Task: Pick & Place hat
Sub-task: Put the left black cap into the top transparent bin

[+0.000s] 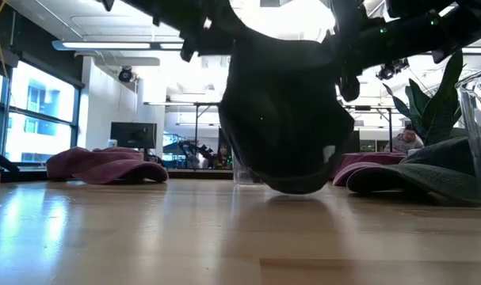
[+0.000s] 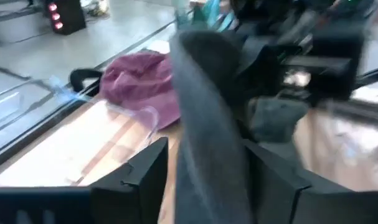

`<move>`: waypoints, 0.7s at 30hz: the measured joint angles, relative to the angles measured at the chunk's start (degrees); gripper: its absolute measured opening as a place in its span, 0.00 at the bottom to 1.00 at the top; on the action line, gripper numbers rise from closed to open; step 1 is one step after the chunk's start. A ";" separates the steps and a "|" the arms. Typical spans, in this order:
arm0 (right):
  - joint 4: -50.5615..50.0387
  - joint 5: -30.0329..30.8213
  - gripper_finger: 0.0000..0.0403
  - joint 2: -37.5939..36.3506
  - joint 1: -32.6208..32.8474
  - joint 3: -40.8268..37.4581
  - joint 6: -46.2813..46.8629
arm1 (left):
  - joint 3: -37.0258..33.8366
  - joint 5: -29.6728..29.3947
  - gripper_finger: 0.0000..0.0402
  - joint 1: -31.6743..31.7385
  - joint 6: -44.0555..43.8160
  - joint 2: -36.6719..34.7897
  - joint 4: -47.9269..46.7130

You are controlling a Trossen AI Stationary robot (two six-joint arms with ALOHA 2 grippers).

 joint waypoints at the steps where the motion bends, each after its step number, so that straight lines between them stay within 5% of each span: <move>1: -0.18 -0.27 0.04 0.00 0.00 0.00 -0.08 | 0.03 0.09 0.39 0.26 -0.12 -0.01 -0.10; 8: -1.71 -1.22 0.05 0.02 0.02 -0.02 -3.86 | 0.01 -1.49 0.04 0.71 -0.37 0.75 -1.92; 16: -9.29 0.43 0.27 -2.75 0.04 0.40 -11.69 | 0.01 -10.81 0.01 0.49 -8.68 0.86 -11.24; 21: -34.78 15.70 0.38 -9.97 2.90 5.79 -9.69 | -0.02 -15.97 0.01 -0.71 -13.64 0.86 -17.45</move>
